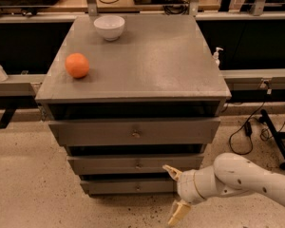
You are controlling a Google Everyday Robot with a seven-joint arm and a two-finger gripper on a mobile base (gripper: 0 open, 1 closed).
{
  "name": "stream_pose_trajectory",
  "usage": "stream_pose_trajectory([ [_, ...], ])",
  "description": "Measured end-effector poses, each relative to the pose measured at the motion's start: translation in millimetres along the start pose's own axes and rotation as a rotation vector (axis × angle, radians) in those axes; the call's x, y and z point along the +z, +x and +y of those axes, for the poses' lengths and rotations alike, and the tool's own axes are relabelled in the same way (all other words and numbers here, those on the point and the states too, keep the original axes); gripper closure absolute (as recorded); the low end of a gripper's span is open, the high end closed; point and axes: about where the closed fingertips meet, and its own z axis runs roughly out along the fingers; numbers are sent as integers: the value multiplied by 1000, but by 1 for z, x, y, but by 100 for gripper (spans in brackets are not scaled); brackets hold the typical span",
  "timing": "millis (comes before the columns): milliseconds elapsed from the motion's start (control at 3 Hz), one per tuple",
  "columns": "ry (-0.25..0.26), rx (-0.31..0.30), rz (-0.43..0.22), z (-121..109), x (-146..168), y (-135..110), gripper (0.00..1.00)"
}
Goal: Open middle drawer
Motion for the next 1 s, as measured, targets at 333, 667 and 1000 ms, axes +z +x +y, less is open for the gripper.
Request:
stream_pose_trajectory([
  [333,18,4,-1,-5,4,2,0],
  [667,5,19,-15,-6,10,9,0],
  [1000,2,4,-4,-26,23,29,0],
])
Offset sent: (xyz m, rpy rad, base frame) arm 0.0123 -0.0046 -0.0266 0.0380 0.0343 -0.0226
